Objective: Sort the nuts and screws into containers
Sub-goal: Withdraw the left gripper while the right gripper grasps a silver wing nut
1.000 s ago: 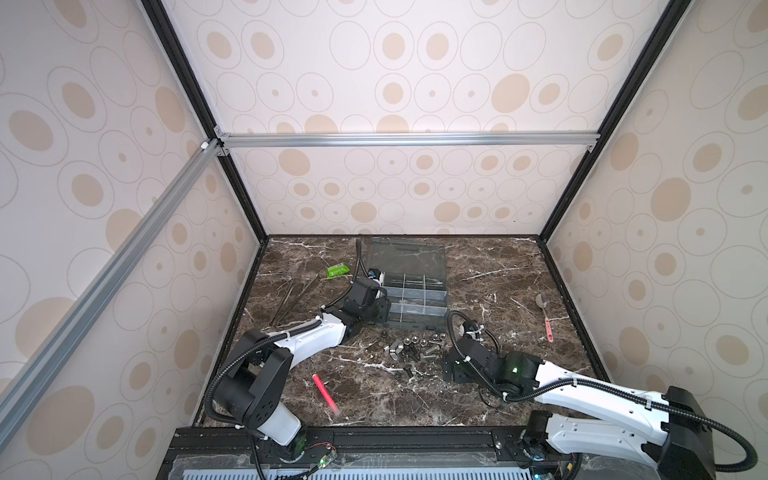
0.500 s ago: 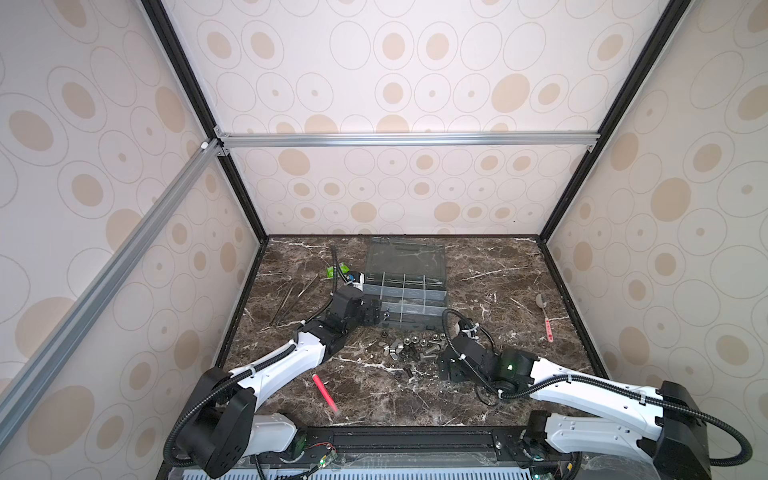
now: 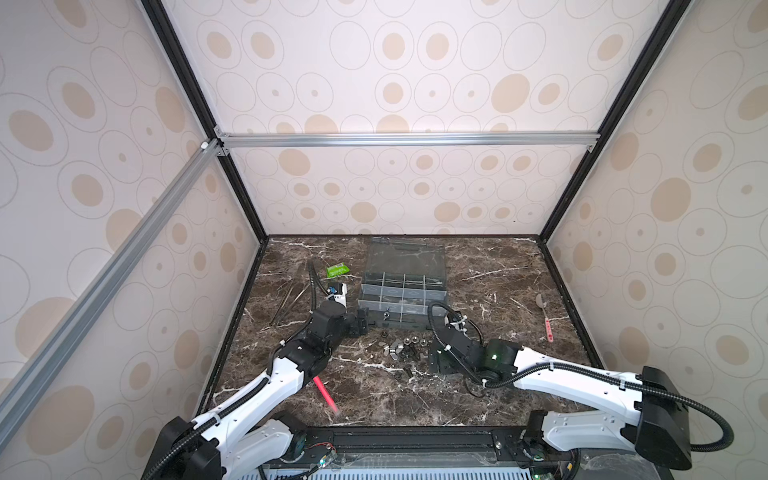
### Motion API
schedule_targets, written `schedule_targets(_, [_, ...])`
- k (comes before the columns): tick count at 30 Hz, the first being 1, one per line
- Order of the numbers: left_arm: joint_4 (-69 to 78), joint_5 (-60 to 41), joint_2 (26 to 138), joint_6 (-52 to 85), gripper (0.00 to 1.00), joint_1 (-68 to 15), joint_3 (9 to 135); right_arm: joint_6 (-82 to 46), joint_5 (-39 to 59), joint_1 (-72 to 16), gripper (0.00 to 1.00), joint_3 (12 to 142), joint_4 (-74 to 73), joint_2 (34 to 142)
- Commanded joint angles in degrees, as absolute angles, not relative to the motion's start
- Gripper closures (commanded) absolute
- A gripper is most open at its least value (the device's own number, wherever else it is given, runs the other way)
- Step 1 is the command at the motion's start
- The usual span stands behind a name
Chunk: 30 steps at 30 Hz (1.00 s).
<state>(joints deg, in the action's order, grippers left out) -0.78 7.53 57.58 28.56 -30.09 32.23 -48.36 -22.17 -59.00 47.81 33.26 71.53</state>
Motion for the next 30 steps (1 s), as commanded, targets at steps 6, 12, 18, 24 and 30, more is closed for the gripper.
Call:
schedule_targets(6, [-6.0, 10.6, 52.0, 32.6, 0.13, -29.1, 30.5, -42.9, -18.2, -59.8, 0.01, 56.2, 31.5, 80.8])
schedule_targets(12, [-5.5, 9.1, 45.7, 36.2, 0.11, -28.7, 27.0, -36.7, -11.8, -59.8, 0.01, 61.6, 26.0, 88.8])
schedule_targets(18, [-6.9, 9.3, 39.0, 37.9, 0.08, -28.5, 23.7, -30.9, -8.0, -59.7, 0.01, 70.6, 28.7, 97.5])
schedule_targets(24, [-7.5, 10.1, 33.9, 38.7, 0.07, -28.1, 21.9, -27.7, -4.4, -59.2, 0.08, 77.3, 29.5, 104.2])
schedule_targets(30, [-8.7, 10.7, 32.8, 38.6, 0.06, -28.1, 21.5, -26.4, -0.4, -57.8, 0.18, 82.9, 31.7, 110.2])
